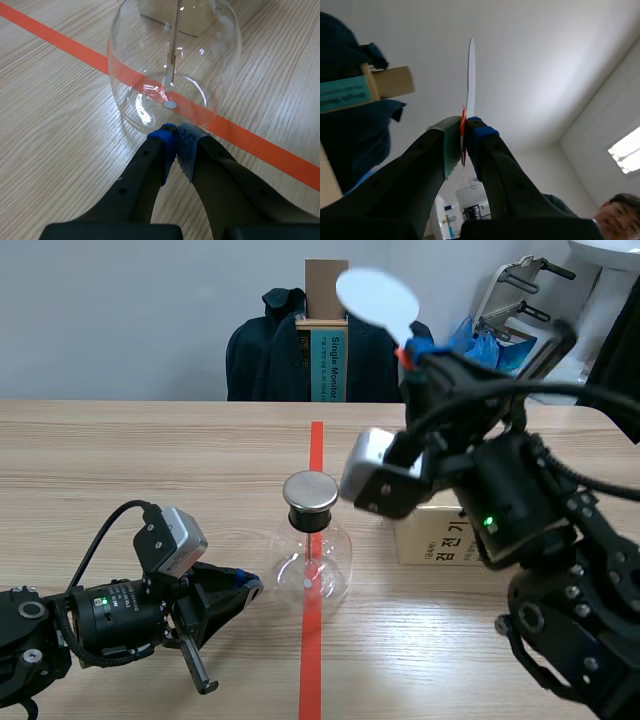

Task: Do the electroscope experiment.
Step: 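Bring the plate to the electroscope and point at the metal foil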

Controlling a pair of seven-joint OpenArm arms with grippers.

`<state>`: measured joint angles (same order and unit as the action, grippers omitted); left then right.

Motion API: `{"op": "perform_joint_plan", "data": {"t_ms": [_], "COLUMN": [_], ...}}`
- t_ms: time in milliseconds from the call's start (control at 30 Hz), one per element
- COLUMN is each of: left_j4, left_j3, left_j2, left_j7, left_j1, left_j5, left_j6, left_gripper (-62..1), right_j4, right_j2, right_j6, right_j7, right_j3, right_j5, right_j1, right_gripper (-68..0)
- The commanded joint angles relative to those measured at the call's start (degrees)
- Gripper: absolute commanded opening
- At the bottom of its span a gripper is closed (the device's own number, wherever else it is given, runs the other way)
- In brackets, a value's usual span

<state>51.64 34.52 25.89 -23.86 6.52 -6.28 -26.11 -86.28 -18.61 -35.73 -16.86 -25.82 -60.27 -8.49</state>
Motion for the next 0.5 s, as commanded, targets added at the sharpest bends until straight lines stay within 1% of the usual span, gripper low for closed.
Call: {"op": "perform_joint_plan", "data": {"t_ms": [0,200,467], "left_j4": [1.55,1.55,1.55], "left_j3": [-0.42,-0.42,-0.44], "left_j2": [-0.13,-0.13,-0.13], "left_j7": [-0.79,-0.81,-0.79], "left_j1": [0.31,0.31,0.31], "left_j5": [-0.52,-0.52,-0.52], "left_j6": [0.07,0.07,0.07], "left_gripper": [-59.1,-59.1,-59.1], "right_j4": [0.11,5.53,10.03], "right_j2": [-1.01,-2.47,-3.45], "right_j6": [-0.70,-0.72,-0.70], "right_j7": [-0.98,-4.02,-5.64], "right_j3": [0.04,-0.87,-0.85], "right_j5": [-0.22,-0.22,-0.68], "right_j1": [0.35,-0.59,-1.38], "right_gripper": [-66.7,-66.7,-66.7]}}
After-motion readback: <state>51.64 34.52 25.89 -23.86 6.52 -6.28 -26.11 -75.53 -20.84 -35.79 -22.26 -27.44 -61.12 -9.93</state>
